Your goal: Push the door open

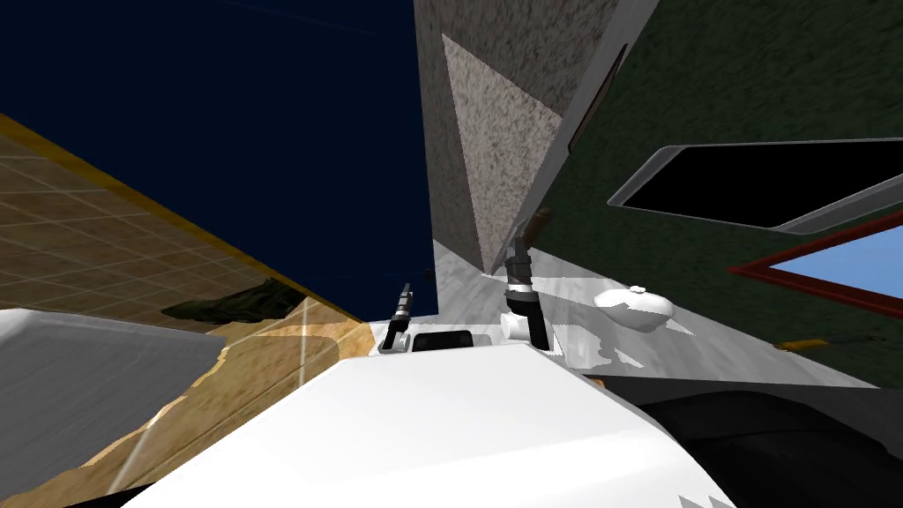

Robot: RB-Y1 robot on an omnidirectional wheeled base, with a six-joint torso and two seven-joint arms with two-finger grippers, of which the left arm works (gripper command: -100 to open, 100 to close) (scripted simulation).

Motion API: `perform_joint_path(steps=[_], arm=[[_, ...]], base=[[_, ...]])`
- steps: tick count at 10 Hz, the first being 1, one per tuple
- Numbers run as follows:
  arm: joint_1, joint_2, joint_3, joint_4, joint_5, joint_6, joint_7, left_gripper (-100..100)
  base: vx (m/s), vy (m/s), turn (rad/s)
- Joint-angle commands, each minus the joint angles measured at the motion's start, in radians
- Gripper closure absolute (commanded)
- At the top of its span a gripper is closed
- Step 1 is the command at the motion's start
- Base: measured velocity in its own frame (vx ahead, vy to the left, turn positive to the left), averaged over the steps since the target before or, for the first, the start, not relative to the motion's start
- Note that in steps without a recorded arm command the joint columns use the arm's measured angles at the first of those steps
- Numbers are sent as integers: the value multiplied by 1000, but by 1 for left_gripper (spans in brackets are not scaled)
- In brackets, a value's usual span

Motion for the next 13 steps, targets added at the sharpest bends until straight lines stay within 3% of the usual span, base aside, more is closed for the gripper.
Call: perform_joint_path(steps=[1,4,8,9,13], arm=[[-18,-15,-26,24,-23,-5,12,-100],[-45,-43,-67,49,-59,-2,37,-100],[-63,-72,-96,67,-83,0,54,-100],[-75,-68,-88,91,-77,-14,50,-100],[-83,-26,-83,98,-76,-14,50,-100]], base=[[-67,9,304],[-86,-37,298],[-112,-90,131],[-68,-54,32],[153,67,-5]])
